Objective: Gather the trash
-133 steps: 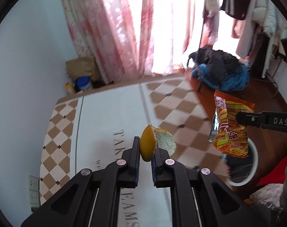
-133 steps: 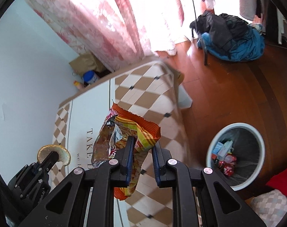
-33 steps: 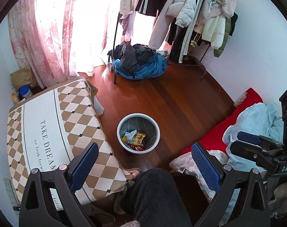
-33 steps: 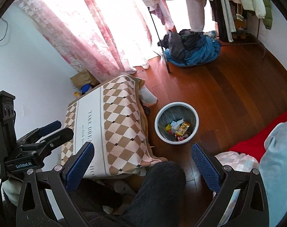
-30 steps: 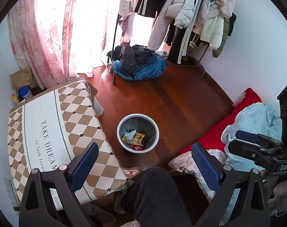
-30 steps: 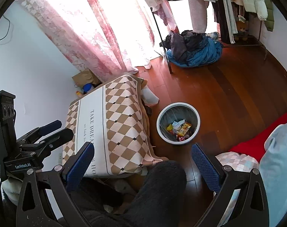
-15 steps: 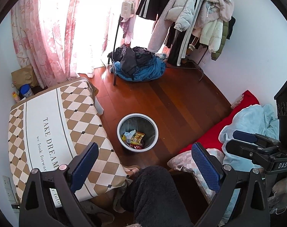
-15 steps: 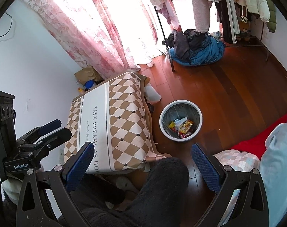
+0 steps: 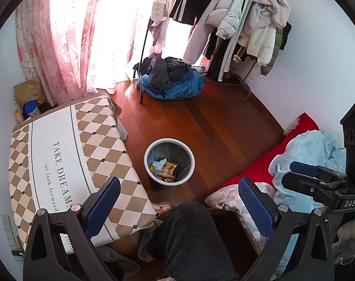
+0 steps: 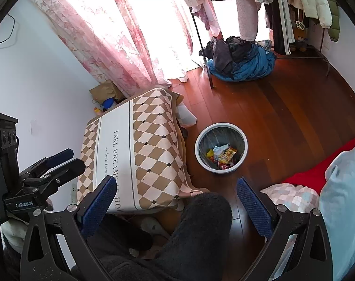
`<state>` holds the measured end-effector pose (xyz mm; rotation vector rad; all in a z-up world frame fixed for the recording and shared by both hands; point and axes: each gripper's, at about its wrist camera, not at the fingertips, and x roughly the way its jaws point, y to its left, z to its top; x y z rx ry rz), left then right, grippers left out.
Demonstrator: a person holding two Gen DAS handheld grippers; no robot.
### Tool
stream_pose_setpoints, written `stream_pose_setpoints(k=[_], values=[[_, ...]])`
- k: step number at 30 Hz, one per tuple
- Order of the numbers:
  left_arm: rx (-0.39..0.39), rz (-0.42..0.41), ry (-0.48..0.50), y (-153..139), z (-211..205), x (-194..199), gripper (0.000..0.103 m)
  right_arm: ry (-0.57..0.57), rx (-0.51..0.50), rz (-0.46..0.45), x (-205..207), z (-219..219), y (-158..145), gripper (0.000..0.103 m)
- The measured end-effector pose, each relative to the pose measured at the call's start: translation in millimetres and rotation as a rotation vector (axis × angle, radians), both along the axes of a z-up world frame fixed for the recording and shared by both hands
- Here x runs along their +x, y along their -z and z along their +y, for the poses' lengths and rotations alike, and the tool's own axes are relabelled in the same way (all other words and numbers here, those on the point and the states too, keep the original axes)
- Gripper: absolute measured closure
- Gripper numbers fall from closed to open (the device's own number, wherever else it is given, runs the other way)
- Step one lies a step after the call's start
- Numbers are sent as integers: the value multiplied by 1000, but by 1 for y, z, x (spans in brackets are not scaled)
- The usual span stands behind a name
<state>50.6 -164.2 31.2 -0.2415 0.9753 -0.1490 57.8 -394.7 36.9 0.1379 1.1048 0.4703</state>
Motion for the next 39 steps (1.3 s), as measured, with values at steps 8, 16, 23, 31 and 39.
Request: stream_pose_setpoints(k=[8, 16, 23, 31, 39], values=[[-15, 3, 14, -2, -3, -3, 0, -6, -7, -1, -3, -1, -1, 0], [-24, -3, 18, -3, -2, -5, 0, -13, -13, 0, -8, 2, 0, 0], [-24, 0, 15, -2, 1, -6, 0, -19, -17, -3, -10, 5, -1, 0], [-23, 2, 14, -3, 2, -11, 0, -27, -20, 3, -13, 7, -2, 0], [-20, -1, 10, -2, 2, -11, 0, -34, -22, 3, -11, 10, -4, 0]])
